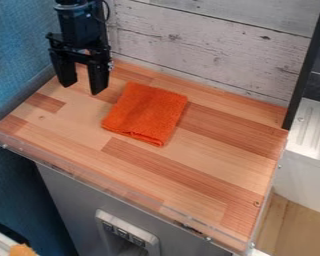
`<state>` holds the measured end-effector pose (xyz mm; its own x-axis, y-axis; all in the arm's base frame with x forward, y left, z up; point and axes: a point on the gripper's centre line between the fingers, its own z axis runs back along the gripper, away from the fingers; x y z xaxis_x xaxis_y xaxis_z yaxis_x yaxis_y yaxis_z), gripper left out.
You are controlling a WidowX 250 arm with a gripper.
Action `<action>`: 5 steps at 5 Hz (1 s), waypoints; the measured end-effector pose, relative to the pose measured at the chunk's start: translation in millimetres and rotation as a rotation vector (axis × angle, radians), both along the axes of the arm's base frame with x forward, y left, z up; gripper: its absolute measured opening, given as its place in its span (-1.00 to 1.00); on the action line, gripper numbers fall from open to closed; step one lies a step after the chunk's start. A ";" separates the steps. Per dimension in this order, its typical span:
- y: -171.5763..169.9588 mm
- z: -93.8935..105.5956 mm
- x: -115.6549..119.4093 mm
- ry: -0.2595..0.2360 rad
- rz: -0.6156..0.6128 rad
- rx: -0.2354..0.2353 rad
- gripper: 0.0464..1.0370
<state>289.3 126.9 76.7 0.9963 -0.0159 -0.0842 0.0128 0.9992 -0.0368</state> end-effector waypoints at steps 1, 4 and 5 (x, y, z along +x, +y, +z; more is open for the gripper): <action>-5.1 -0.8 4.6 -0.011 -0.024 0.003 0.92; -33.3 4.6 33.0 -0.082 -0.184 0.030 0.92; -41.8 4.6 37.4 -0.093 -0.227 0.035 0.92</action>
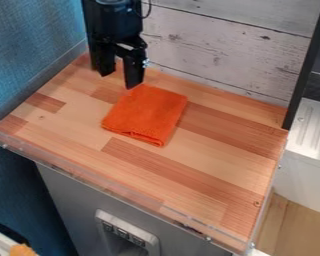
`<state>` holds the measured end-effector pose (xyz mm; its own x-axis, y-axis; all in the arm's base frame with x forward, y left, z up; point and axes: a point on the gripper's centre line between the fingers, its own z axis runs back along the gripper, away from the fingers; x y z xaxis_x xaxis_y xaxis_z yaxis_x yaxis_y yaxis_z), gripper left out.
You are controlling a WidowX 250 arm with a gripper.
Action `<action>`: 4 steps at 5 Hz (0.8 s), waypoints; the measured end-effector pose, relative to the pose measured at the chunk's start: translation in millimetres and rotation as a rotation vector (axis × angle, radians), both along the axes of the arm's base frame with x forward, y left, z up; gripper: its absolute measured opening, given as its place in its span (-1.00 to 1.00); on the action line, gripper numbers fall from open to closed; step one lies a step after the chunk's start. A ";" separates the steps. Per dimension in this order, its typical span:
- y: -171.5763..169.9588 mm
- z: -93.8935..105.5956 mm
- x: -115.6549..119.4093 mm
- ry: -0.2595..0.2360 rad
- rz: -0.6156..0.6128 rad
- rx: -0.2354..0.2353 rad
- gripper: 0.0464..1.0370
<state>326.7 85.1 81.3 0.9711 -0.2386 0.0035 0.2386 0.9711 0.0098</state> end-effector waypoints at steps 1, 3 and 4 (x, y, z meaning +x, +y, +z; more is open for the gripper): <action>-5.6 0.0 1.4 0.001 -0.035 0.003 0.92; -19.1 5.4 11.4 -0.028 -0.085 0.005 0.80; -19.7 -2.6 17.6 -0.029 -0.094 0.001 0.23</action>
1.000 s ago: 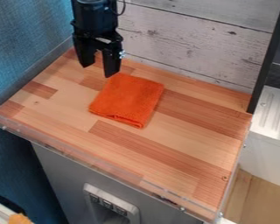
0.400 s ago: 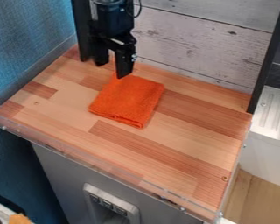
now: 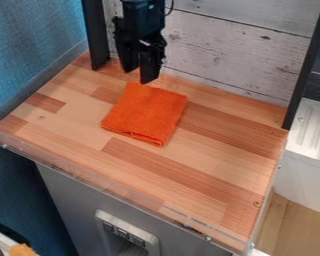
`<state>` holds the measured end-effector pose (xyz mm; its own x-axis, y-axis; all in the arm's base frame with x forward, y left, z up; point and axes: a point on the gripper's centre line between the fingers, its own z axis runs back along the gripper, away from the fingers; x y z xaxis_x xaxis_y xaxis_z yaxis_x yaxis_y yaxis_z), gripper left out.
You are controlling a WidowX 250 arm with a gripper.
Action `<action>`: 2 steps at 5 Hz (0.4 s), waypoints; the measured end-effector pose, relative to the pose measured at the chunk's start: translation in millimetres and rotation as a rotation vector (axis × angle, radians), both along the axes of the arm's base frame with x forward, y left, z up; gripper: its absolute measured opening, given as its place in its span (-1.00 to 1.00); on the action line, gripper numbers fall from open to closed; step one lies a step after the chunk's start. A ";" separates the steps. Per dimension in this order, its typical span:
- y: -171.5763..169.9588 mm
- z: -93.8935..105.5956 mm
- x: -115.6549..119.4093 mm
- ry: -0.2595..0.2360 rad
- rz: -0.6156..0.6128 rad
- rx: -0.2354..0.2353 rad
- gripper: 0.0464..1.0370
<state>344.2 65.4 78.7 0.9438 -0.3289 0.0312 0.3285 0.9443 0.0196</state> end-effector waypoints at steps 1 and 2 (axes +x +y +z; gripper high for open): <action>-6.3 -10.4 4.0 0.010 -0.009 -0.012 -0.37; -9.0 -20.1 6.8 0.014 -0.011 -0.015 -0.79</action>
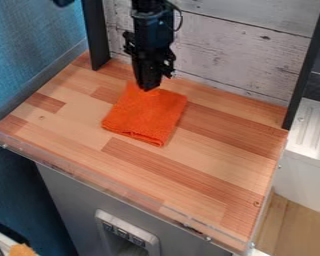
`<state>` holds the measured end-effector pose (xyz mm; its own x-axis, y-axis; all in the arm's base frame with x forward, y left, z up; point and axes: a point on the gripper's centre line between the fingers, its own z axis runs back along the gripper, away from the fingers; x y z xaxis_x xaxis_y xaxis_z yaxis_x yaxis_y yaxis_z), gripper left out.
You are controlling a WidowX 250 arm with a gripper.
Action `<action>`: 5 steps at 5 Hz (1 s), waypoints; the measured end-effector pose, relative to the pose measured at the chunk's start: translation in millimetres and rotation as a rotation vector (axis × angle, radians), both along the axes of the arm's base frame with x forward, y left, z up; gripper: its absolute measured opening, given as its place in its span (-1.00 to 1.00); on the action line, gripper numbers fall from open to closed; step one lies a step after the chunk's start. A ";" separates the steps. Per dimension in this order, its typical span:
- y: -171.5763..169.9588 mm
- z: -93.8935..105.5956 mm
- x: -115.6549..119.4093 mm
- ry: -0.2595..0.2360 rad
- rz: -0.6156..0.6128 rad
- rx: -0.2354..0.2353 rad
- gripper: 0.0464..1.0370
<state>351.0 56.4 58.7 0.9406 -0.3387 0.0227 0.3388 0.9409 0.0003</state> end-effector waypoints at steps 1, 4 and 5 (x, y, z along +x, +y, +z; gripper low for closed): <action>0.1 -11.2 1.5 0.009 -0.010 0.001 -0.96; 1.5 -39.2 1.9 0.038 -0.010 0.005 -0.97; 2.6 -45.9 0.9 0.036 -0.002 0.013 -0.97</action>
<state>351.9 59.0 12.7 0.9402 -0.3403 -0.0158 0.3403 0.9403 -0.0001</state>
